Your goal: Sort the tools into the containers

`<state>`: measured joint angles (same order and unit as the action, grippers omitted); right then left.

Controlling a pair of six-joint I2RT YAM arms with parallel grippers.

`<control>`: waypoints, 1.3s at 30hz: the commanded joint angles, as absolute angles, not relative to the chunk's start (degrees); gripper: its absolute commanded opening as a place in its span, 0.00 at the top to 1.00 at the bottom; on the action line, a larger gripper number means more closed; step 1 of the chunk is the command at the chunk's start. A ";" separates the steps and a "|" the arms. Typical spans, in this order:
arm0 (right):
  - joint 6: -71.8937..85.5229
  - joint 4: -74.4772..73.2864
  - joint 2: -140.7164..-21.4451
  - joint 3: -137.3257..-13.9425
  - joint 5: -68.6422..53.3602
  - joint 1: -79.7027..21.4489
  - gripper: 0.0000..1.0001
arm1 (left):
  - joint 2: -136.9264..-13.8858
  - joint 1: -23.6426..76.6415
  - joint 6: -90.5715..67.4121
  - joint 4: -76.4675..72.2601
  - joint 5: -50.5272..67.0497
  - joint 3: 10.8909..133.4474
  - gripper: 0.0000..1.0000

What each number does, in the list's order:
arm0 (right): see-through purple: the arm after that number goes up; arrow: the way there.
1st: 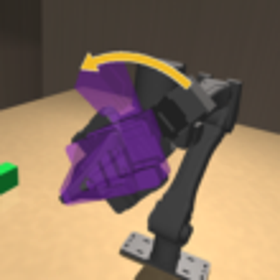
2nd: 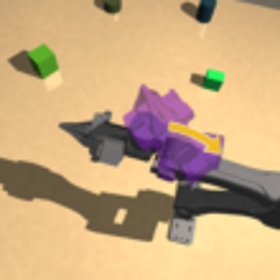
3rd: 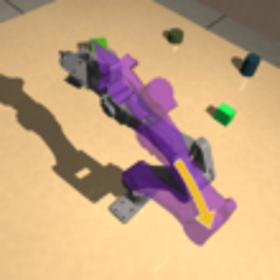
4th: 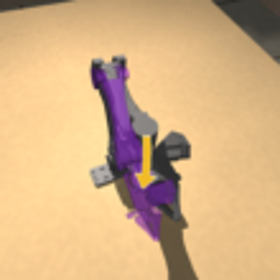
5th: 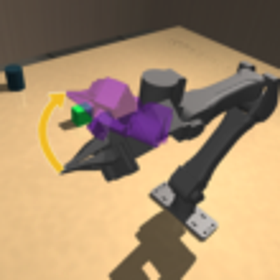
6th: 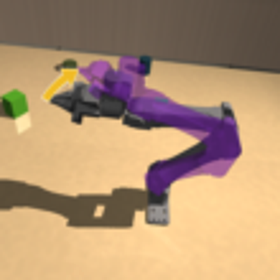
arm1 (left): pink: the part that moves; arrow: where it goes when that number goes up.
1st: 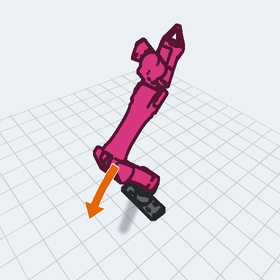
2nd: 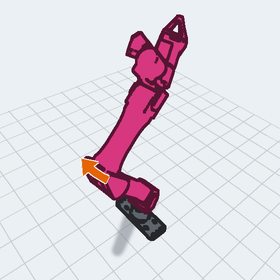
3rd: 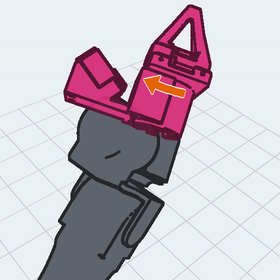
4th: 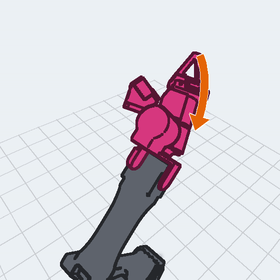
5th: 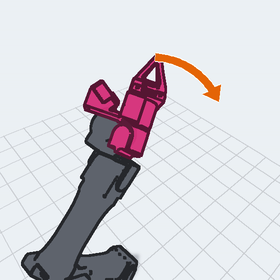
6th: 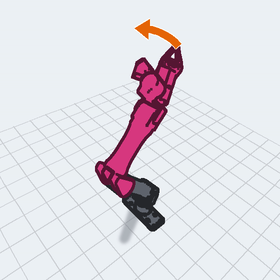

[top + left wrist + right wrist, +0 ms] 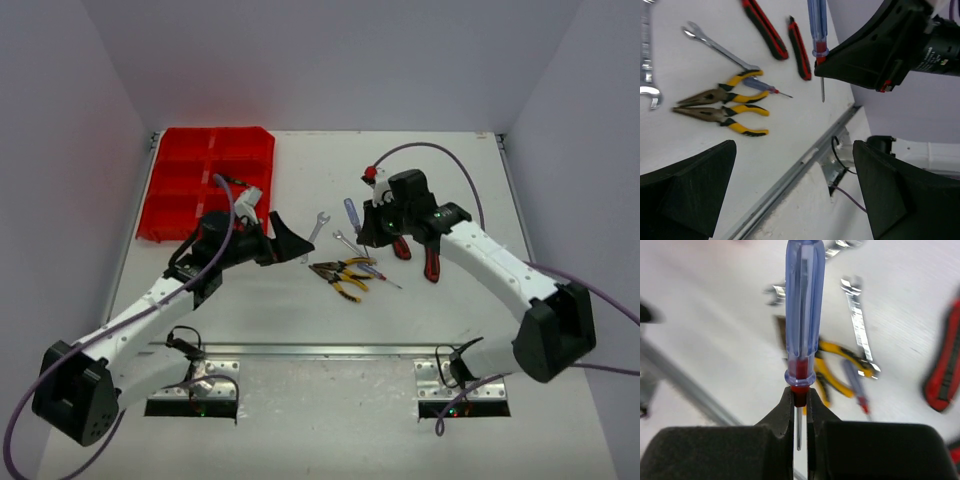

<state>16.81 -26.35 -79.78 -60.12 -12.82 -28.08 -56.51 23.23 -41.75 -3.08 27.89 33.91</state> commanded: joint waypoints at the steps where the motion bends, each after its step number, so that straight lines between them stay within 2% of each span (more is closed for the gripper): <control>1: 20.39 -16.97 -70.19 -54.55 -37.12 -28.73 1.00 | -64.00 31.33 -50.74 -22.88 26.42 39.83 0.00; 7: 23.46 -12.74 -60.48 -51.33 -47.37 -28.65 1.00 | -69.16 36.64 -51.50 -25.91 23.11 45.87 0.04; 12: 24.57 -13.09 -60.12 -52.43 -49.89 -28.74 1.00 | -70.89 38.19 -51.77 -30.80 24.21 47.25 0.25; 14: 25.05 -12.49 -60.29 -52.56 -51.06 -28.74 1.00 | -71.36 38.23 -51.34 -30.59 24.35 47.90 0.47; 15: 25.38 -11.89 -60.29 -52.56 -51.19 -28.74 1.00 | -71.70 38.23 -50.95 -30.05 24.43 48.19 0.55; 16: 25.84 -11.22 -60.39 -52.56 -51.45 -28.77 1.00 | -72.10 38.23 -50.38 -29.23 24.74 48.82 0.72; 17: 26.04 -10.82 -60.57 -52.56 -51.64 -28.83 1.00 | -72.33 38.23 -49.93 -28.59 25.13 49.45 0.96; 19: 26.55 -10.51 -60.77 -52.50 -50.51 -28.77 1.00 | -72.27 38.29 -48.89 -27.34 25.32 50.44 0.99; 20: 26.89 -10.31 -60.80 -52.33 -49.24 -28.76 0.95 | -72.01 38.30 -47.97 -25.96 24.62 51.10 1.00; 22: 27.58 -10.06 -60.74 -51.77 -45.80 -28.82 0.73 | -71.07 38.24 -46.08 -21.90 21.57 52.67 1.00; 24: 28.02 -9.94 -60.31 -50.58 -42.73 -28.83 0.70 | -70.00 37.98 -44.27 -14.84 16.36 54.52 1.00; 25: 28.32 -9.93 -59.84 -49.91 -41.20 -28.83 0.59 | -69.68 37.40 -43.58 -12.72 14.30 55.66 1.00; 28: 28.38 -12.06 -57.57 -48.74 -31.09 -28.79 0.06 | -69.70 34.64 -43.14 -6.48 8.61 60.53 1.00; 29: 27.78 -13.86 -56.66 -48.85 -26.25 -28.67 0.02 | -70.00 32.66 -43.38 -2.33 6.49 62.53 1.00; 32: 26.82 -19.02 -55.19 -49.83 -15.31 -28.58 0.01 | -72.46 23.88 -46.16 2.30 3.32 66.97 1.00; 34: 26.05 -19.97 -55.02 -50.17 -14.31 -28.25 0.01 | -74.42 19.53 -47.62 2.99 2.26 68.82 1.00; 39: 25.43 -20.41 -54.90 -48.76 -16.58 -28.13 0.01 | -85.54 11.52 -48.14 4.88 -17.88 77.37 1.00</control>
<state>26.82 -19.94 -55.46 -48.96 -19.40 -28.27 -78.28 15.08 -46.99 2.16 -2.07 72.22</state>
